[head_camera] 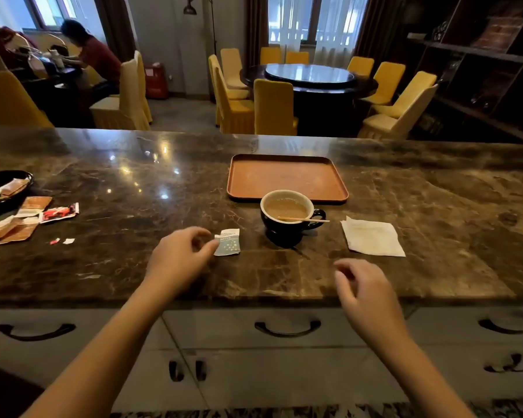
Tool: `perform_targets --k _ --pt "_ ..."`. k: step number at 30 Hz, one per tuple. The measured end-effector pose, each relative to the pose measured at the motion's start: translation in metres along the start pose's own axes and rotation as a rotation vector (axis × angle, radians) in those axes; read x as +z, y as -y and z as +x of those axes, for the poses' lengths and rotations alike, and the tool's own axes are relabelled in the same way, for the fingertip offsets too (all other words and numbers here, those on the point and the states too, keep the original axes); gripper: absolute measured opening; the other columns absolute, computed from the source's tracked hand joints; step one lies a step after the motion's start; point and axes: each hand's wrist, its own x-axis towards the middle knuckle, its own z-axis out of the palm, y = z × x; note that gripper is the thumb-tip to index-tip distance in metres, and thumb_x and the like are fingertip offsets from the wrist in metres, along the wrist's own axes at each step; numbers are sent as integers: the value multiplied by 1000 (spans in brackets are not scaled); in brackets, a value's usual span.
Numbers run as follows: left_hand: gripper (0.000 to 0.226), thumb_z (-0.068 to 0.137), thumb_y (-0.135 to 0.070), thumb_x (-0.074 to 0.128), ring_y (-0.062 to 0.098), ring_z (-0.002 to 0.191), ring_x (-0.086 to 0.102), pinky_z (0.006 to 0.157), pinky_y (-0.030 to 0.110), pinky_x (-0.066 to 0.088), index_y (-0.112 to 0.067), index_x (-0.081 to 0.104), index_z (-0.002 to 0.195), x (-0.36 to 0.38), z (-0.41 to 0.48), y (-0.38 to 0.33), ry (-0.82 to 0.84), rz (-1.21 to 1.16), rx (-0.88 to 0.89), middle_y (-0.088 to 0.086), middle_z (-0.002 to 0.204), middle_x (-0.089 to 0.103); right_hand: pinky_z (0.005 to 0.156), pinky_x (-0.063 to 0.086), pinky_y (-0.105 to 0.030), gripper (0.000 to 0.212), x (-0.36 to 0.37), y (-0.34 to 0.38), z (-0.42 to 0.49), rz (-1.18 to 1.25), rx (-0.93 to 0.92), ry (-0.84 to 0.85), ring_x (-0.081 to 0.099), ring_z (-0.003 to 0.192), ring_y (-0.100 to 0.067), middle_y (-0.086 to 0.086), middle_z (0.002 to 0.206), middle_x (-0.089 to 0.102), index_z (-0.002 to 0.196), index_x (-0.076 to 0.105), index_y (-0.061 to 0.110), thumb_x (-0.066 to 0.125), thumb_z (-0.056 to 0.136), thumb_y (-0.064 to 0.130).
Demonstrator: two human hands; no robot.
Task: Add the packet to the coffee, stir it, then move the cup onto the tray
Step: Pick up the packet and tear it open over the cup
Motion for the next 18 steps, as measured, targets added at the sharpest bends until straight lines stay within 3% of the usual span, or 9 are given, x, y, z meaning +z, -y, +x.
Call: perform_targets --k 3,5,7,12,18 --pt "62 84 -53 50 29 111 49 87 43 48 -13 42 130 17 29 4 79 296 -123 15 122 52 94 40 -31 36 23 3 20 -156 -4 85 45 114 -17 -7 122 55 123 51 11 49 91 27" --pt "64 83 -57 46 31 112 44 88 42 45 -12 43 127 32 37 4 145 400 -161 17 124 47 108 30 -37 49 42 4 26 -223 57 194 33 131 -21 -10 139 43 134 38 9 45 93 35" --pt "59 83 -56 47 29 108 44 86 41 44 -12 49 122 45 39 7 97 417 -149 15 119 48 114 17 -39 57 56 0 23 -280 73 234 20 139 -24 -11 150 30 140 28 10 39 94 41" --pt "50 81 -47 58 27 106 43 85 39 42 -12 52 117 57 41 9 -44 324 -121 13 115 50 115 5 -35 59 68 -9 17 -367 11 200 11 142 -23 -10 154 20 143 20 10 26 95 44" --pt "38 73 -24 73 22 99 53 83 41 50 -15 53 104 58 40 9 -107 -61 -147 6 106 59 115 6 -35 58 71 -12 14 -417 -43 164 12 142 -22 -11 154 22 143 21 9 22 96 43"
